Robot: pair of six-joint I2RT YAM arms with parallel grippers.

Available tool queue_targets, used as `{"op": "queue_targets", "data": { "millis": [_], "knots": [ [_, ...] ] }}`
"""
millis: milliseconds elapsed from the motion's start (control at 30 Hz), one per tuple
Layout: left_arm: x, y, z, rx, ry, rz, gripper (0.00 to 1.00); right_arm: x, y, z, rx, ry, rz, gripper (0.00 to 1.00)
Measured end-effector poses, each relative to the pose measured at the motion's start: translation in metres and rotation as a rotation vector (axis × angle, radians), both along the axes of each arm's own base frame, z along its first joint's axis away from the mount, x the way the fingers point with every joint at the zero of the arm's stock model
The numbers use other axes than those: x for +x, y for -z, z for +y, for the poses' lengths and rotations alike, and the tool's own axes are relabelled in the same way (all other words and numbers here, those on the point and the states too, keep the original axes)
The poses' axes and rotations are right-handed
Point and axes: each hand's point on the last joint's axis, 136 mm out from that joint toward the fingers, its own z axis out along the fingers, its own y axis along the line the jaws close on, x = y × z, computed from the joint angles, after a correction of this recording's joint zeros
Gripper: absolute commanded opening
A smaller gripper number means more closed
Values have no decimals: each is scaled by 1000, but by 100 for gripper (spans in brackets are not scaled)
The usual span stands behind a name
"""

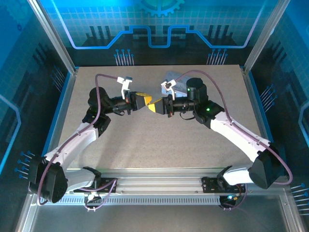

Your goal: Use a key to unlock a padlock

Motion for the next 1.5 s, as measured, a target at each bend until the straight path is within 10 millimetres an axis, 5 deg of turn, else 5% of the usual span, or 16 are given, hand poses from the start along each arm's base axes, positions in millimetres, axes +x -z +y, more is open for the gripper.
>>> {"op": "queue_targets", "data": {
  "millis": [33,67,133,267,667,1200,1500],
  "knots": [
    [0,0,0,-2,-2,4,0,0,-1,0,2,0,-2,0],
    [1,-1,0,-5,-3,8,23,0,-1,0,4,-1,-6,0],
    [1,-2,0,-9,-8,10,45,1,-2,0,10,-1,-14,0],
    [2,1,0,-5,-18,34,56,2,-6,1,28,3,-42,0],
    [-4,18,3,-18,-22,143,48,5,4,-4,16,48,-43,0],
    [-5,18,3,-39,-18,173,0,9,4,-10,15,96,-57,0],
    [-5,17,4,-40,-18,168,0,9,4,-11,16,96,-58,2]
  ]
}}
